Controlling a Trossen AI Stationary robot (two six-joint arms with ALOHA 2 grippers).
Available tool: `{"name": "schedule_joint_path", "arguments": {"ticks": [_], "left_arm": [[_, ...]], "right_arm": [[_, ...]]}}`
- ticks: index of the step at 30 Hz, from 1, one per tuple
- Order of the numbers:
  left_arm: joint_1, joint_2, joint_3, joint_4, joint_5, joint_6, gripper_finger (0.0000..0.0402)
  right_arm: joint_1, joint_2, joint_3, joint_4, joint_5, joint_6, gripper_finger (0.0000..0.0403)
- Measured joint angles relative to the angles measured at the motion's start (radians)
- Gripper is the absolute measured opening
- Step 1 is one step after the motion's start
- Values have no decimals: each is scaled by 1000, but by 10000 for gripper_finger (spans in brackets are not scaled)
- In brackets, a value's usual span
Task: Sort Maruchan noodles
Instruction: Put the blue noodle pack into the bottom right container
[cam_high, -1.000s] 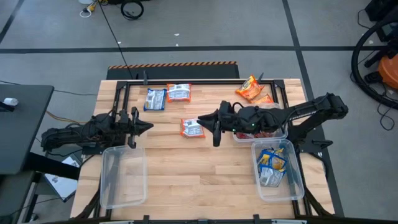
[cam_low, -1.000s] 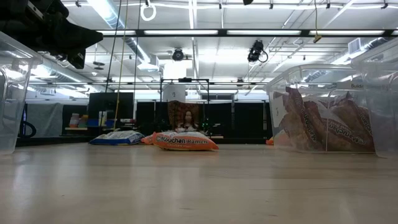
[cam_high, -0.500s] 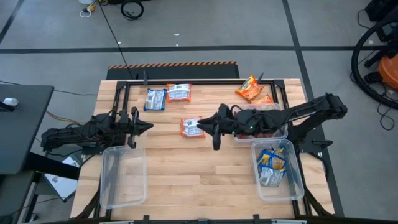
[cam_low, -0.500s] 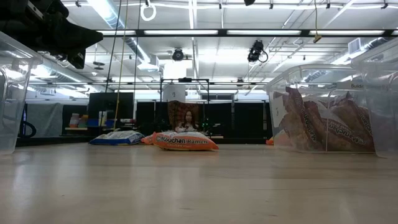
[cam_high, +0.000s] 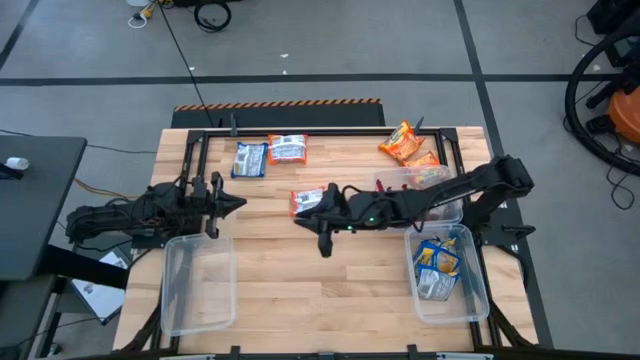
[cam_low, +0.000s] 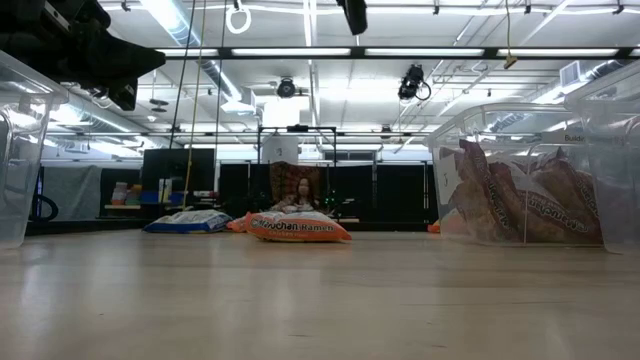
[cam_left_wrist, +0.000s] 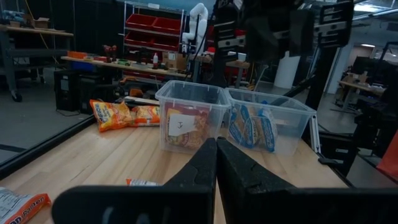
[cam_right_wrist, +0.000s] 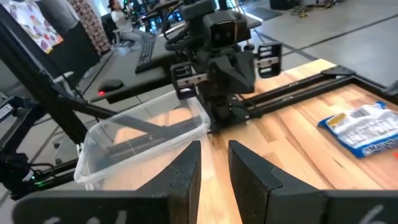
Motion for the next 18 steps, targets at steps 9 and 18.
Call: {"name": "schedule_joint_path", "arguments": {"ticks": [9,18], "left_arm": [[0,0,0,0,0,0,14],[0,0,0,0,0,0,14]], "right_arm": [[-20,108,142,-41,-62,-30,87],[-11,251,344,-164,-131,-89,88]]}}
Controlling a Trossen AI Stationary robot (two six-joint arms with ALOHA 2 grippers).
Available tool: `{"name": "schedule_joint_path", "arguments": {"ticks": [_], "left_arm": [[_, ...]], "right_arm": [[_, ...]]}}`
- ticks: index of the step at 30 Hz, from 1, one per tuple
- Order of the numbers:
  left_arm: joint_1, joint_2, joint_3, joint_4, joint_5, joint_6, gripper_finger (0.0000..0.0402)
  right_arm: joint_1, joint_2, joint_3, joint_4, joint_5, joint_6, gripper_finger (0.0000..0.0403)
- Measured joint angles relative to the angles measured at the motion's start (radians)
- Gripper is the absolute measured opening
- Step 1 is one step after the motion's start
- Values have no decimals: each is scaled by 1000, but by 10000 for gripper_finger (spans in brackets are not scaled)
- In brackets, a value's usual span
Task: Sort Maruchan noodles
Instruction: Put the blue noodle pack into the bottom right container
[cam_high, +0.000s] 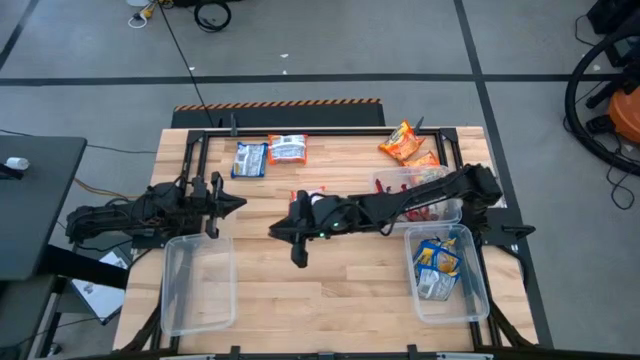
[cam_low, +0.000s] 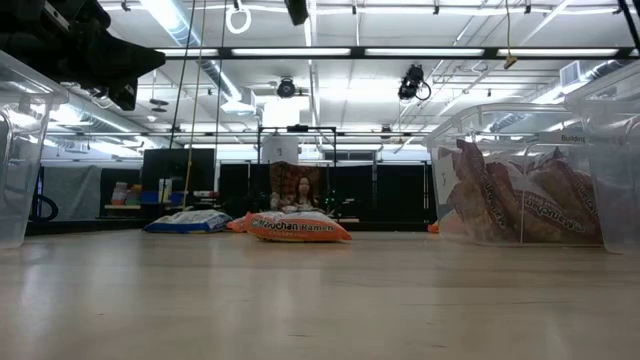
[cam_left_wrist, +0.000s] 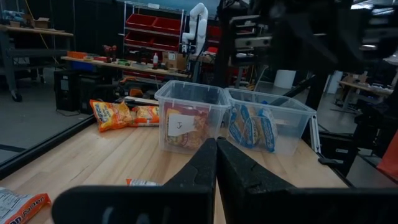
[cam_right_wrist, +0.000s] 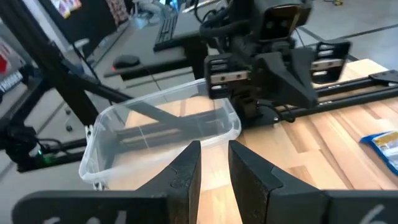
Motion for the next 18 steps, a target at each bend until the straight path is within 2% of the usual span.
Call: {"name": "schedule_joint_path", "arguments": {"ticks": [6,13,15,18], "left_arm": [[0,0,0,0,0,0,14],[0,0,0,0,0,0,14],[0,0,0,0,0,0,14],[0,0,0,0,0,0,14]], "right_arm": [[25,89,131,-91,-4,-61,88],[29,174,149,-93,3,-76,92],[29,194,149,-100,22,-81,103],[24,218,149,-130,111,-90,127]]}}
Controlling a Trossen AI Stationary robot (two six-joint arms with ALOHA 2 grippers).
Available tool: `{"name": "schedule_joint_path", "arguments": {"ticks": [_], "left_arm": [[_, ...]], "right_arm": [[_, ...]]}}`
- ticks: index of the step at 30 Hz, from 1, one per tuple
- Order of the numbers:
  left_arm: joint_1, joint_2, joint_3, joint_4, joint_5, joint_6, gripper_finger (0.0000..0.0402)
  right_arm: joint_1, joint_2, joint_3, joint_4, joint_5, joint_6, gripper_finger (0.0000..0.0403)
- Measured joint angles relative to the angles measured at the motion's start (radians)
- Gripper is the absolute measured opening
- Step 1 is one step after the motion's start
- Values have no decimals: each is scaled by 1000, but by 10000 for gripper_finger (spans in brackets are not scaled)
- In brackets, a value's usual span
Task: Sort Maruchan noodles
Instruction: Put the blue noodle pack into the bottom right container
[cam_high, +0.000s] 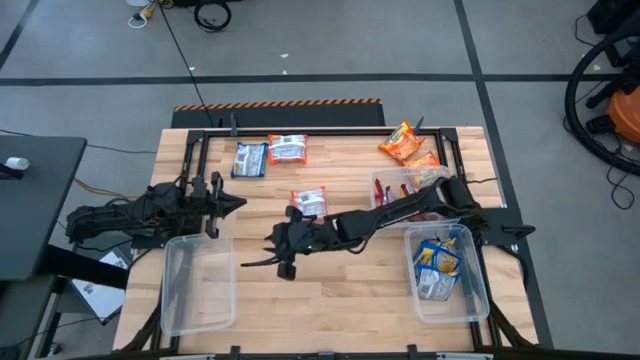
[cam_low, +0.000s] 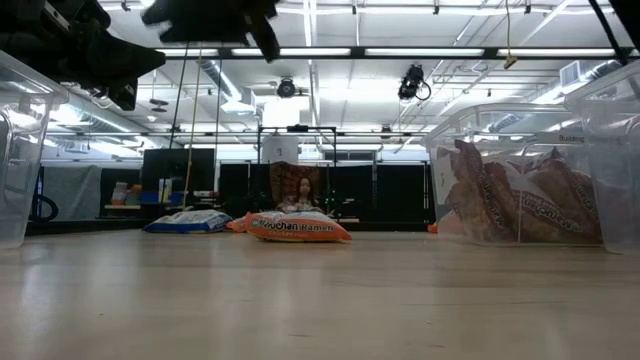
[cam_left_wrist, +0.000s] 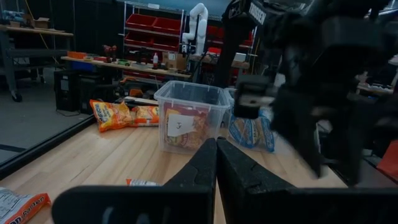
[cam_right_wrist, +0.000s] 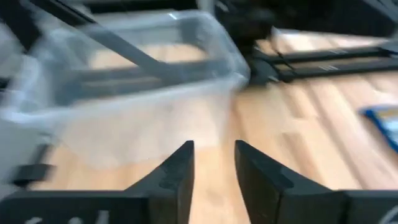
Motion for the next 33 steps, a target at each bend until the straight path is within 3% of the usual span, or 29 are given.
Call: {"name": "schedule_joint_path", "arguments": {"ticks": [5,14,20,26,33], "left_arm": [[0,0,0,0,0,0,14],[0,0,0,0,0,0,14],[0,0,0,0,0,0,14],[0,0,0,0,0,0,14],[0,0,0,0,0,0,14]], "right_arm": [[-45,2,0,-70,82,-13,173],[-175,-21,0,-69,-35,-70,225],[-295,-28,0,22,-65,-115,233],[-401,-30,31,103,-176,-109,233],[-490,87,32,295,-274,-54,233]]}}
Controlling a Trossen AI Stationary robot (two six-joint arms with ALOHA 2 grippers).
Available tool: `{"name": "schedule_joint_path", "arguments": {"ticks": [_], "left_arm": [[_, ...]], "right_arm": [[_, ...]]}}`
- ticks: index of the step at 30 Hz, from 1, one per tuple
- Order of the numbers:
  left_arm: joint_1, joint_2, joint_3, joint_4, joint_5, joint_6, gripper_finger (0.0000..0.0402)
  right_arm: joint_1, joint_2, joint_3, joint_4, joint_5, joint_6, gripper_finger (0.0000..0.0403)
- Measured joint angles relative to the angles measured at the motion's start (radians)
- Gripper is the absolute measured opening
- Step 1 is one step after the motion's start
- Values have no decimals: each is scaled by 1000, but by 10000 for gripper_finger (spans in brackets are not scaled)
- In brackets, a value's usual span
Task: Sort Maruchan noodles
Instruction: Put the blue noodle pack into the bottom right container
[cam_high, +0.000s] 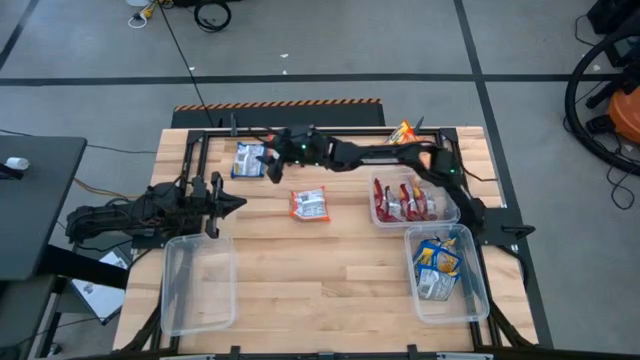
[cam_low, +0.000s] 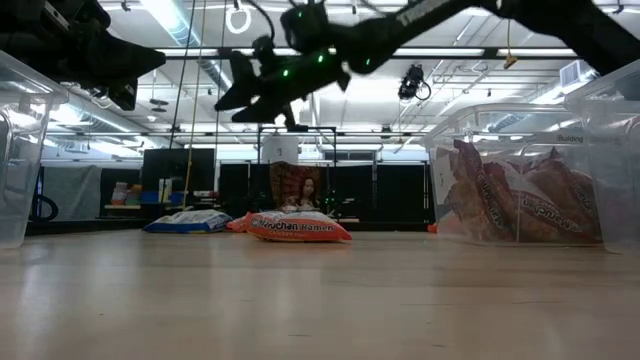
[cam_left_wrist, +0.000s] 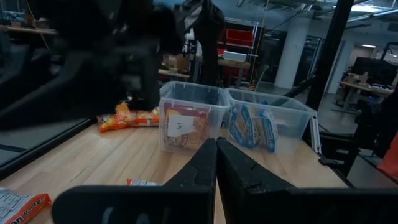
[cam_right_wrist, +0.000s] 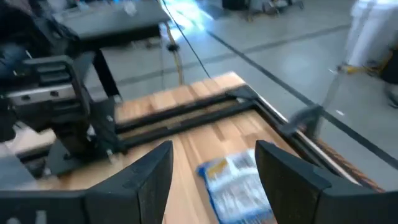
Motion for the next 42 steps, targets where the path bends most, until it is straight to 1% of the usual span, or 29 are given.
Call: {"name": "schedule_joint_path", "arguments": {"ticks": [2,4,6,10,13,16,22,24,28,34,42], "left_arm": [[0,0,0,0,0,0,14],[0,0,0,0,0,0,14],[0,0,0,0,0,0,14],[0,0,0,0,0,0,14],[0,0,0,0,0,0,14],[0,0,0,0,0,0,14],[0,0,0,0,0,0,14],[0,0,0,0,0,0,14],[0,0,0,0,0,0,14],[0,0,0,0,0,0,14],[0,0,0,0,0,0,14]], "right_arm": [[-5,50,0,86,-20,8,233],[-6,103,1,158,-19,9,232],[-6,151,1,192,-18,9,231],[4,241,53,191,-23,19,231],[13,313,106,184,-55,12,230],[17,384,177,164,-70,15,230],[19,492,326,154,-66,1,230],[19,506,352,115,-48,-2,230],[19,505,360,73,18,-27,230],[13,505,359,-20,39,-29,230],[22,499,342,-27,117,-13,222]]}}
